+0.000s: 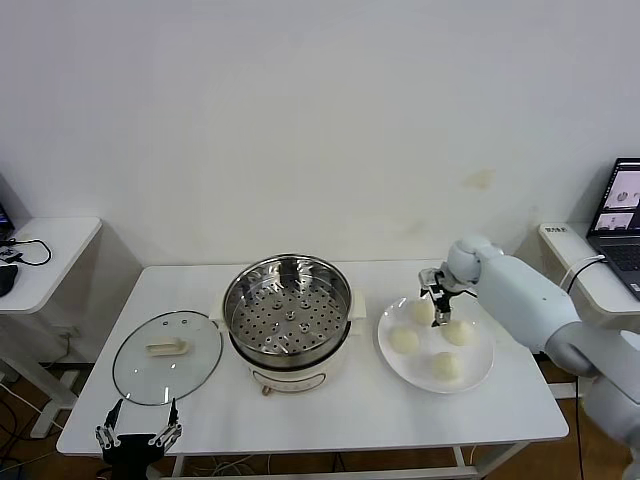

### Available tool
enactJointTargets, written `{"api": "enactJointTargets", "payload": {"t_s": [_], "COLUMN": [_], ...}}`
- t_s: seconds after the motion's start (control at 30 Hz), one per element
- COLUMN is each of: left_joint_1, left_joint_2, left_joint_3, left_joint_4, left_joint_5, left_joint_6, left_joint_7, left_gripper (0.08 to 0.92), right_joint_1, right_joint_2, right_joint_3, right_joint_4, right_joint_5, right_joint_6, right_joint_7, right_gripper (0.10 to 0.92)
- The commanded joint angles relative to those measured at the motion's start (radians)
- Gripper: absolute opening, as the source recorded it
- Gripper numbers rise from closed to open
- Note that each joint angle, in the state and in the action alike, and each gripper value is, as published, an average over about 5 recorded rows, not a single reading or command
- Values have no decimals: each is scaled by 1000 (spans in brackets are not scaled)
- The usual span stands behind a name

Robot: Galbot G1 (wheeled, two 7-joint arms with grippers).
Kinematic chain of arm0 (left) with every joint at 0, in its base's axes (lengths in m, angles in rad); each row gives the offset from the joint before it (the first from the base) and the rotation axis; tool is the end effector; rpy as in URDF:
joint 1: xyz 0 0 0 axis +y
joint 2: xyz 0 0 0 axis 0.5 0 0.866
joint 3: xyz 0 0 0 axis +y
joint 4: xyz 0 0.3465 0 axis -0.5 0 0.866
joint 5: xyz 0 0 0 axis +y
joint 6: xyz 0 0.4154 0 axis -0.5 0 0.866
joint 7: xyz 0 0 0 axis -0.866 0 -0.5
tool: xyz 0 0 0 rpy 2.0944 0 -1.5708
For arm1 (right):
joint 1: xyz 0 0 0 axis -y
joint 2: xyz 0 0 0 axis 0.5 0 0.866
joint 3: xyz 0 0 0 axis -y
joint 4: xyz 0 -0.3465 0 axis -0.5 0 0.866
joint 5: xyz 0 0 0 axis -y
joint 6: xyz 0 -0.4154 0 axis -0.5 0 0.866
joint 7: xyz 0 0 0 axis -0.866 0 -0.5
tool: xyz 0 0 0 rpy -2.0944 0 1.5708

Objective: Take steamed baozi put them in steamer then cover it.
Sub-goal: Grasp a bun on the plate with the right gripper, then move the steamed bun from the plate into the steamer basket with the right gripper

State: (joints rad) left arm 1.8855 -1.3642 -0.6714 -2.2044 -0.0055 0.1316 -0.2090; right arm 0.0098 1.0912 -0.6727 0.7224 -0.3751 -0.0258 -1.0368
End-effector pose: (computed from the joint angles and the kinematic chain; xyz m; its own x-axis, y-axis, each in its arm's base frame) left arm 0.1558 0.0689 -0.3052 -0.9396 -0.2275 0.2556 -0.1468 0.9427 0.2995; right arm 0.6606 -0.0769 -0.2575 -0.2653 -0.0572 0.9625 -0.9476 -0.1689 -0.2713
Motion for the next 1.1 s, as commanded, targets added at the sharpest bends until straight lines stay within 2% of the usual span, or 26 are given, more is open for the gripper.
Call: {"api": "enactJointTargets", "payload": {"t_s": [0.03,0.5,0.7,1.1], "left_joint_1": [1,6,6,-3], "left_joint_2": [0,1,3,17], "left_joint_3": [0,-4,-4,9], "left_joint_4": [-1,-2,-6,-19], "left_joint_5": [1,1,1,0], "left_joint_6": [0,-4,-3,2], "left_joint_7": [0,-4,-4,-1], "left_gripper": [823,823,823,823], "right_joint_1": [1,-5,5,155], "right_joint_2": [31,55,39,-159], "right_joint_3": [11,48,42,-107], "right_joint_4": [-51,-88,-60,234], "right_joint_5": [-28,-89,-76,187], "right_joint_6": [2,-2,-2,-65], "right_joint_7": [7,15,-2,-59], "right_gripper": [772,620,602,602]}}
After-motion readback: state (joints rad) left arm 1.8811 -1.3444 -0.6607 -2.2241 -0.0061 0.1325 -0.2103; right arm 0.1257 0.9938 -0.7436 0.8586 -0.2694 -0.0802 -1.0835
